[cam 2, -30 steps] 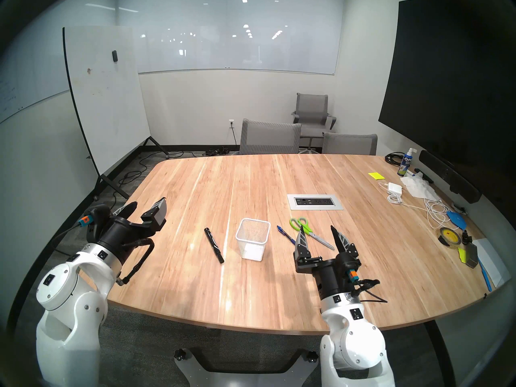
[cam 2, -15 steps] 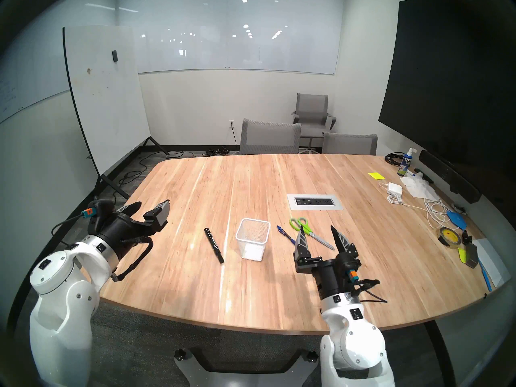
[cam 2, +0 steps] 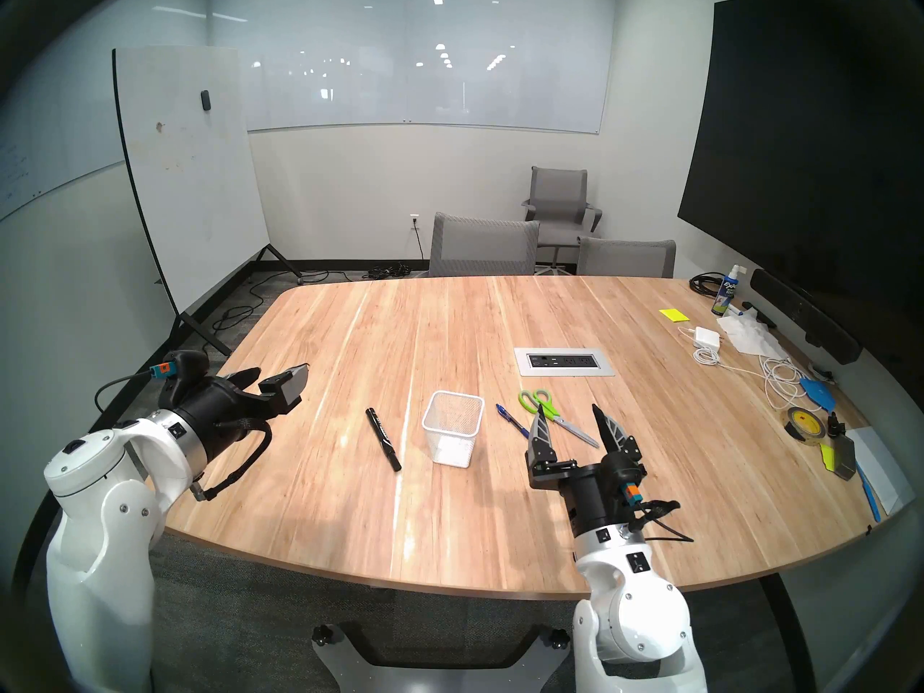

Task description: Place the pen, the marker, and the scissors into the pen holder

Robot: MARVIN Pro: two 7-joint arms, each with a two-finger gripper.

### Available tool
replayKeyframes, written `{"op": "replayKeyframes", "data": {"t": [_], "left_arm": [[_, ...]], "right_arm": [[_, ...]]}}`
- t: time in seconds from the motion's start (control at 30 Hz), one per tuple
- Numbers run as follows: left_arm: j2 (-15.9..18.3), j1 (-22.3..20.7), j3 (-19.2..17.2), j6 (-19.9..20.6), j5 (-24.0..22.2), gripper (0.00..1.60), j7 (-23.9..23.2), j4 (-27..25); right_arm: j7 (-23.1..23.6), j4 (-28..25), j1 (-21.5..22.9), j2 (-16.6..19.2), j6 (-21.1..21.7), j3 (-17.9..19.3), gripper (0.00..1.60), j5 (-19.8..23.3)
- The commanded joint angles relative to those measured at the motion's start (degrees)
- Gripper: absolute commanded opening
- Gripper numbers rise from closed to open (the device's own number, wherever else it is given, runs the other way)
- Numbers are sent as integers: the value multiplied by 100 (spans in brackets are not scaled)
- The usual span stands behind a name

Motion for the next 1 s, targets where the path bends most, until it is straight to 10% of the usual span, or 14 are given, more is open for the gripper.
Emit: {"op": "replayKeyframes", "data": {"t": [0.0,0.23,0.97], "left_arm": [[-61,-315,-89,471,-248,160,105,-151],[-58,-579,-165,1090,-462,160,243,-151],[450,-783,-132,1090,-868,160,565,-151]], "right_arm": [[9,-116,16,5,-25,-3,160,3],[9,-116,17,5,-25,-3,160,3],[9,-120,14,6,-23,-4,160,3]]}}
